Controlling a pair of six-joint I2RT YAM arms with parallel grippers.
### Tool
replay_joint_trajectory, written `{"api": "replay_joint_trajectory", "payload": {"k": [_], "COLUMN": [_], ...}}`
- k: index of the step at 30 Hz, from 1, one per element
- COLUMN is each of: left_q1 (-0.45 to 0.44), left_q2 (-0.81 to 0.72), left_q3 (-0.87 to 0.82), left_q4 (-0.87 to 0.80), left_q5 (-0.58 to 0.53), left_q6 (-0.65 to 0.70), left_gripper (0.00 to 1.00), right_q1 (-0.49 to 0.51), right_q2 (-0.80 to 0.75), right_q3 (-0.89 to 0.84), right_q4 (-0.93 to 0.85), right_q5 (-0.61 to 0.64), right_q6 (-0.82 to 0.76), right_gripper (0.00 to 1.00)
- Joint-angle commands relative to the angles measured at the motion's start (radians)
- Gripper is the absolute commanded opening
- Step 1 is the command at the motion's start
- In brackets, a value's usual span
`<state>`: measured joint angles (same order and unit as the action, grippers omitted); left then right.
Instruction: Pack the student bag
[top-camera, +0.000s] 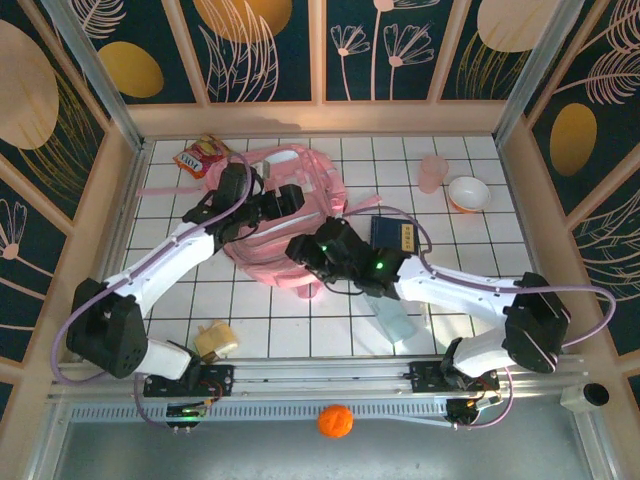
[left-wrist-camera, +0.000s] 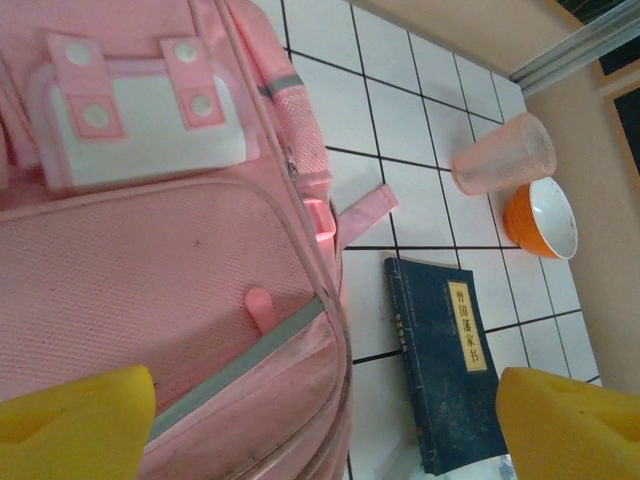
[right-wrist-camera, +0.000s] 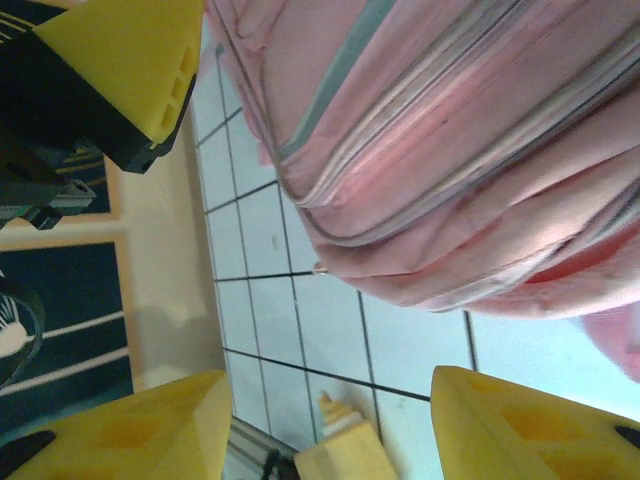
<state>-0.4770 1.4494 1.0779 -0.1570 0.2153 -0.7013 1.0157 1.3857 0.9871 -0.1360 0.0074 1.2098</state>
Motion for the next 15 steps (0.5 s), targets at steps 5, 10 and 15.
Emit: {"api": "replay_joint_trajectory", "payload": {"k": [5,10,15], "left_q1": [-0.075,-0.199,-0.289], "left_q2": [0.080,0.178,0.258], "left_q3": [0.110,0.178,0.196], "left_q4": [0.039,0.059,0.166], "left_q5": [0.026,0.028,0.061], "left_q6": [-0.059,-0.104,-0.178], "left_gripper": [0.86,0.84,0.80], "right_q1": [-0.257,-0.551,-0.741], "right_q2": [-0.190,-0.267,-0.270], "right_q3": [0.026,-0.056,-0.137], "right_q4": [-0.228,-0.257,-0.267], "right_q5": [-0.149,-0.358,-0.406], "right_q6": [-0.320,-0.524,-0.701], "right_gripper": [0.54,0.54,0.54]}}
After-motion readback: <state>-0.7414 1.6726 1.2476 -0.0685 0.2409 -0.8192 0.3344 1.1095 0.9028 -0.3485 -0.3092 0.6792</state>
